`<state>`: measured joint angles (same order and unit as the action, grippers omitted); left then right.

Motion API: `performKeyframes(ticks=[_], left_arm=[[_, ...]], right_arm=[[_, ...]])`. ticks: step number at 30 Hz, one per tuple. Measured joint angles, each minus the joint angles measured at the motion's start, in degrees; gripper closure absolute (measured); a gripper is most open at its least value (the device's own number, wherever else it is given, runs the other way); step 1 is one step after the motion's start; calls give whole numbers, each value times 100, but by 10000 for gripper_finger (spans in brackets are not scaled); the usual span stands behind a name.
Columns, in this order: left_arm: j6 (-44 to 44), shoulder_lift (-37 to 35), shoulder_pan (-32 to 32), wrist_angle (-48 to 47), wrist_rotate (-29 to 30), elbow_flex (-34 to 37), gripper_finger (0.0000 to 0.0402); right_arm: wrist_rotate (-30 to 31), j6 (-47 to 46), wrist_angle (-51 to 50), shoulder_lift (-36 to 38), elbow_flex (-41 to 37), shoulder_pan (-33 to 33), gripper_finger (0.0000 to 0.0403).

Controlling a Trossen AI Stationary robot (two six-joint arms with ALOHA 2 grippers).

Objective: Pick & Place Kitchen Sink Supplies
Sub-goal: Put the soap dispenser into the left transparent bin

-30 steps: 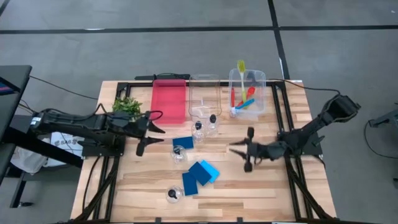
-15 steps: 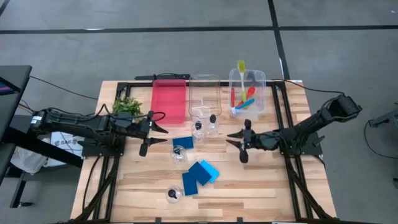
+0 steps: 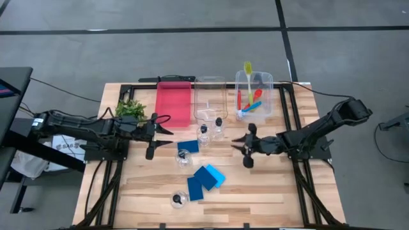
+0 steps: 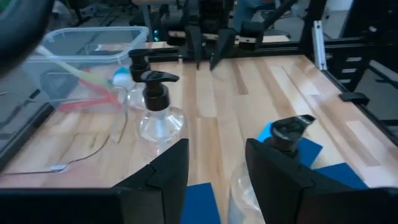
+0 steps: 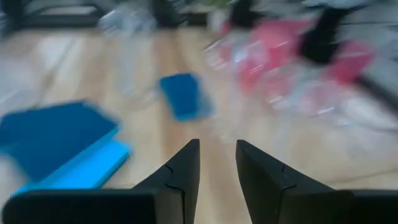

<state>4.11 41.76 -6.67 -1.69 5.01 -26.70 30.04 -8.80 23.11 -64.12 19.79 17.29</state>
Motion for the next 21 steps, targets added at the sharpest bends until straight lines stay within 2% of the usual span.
performKeyframes(ticks=[3,9,15,21], left_arm=[[15,0,1,3,11,9,241],[15,0,-1,6,9,11,241],[15,0,-1,4,9,11,241],[15,0,1,4,9,11,241]], right_arm=[[137,-8,89,-2,2,-380,305],[-671,-28,417,0,0,-1197,283],[-990,21,423,0,0,-1486,205],[-1072,674,553,-2,80,-1474,132]])
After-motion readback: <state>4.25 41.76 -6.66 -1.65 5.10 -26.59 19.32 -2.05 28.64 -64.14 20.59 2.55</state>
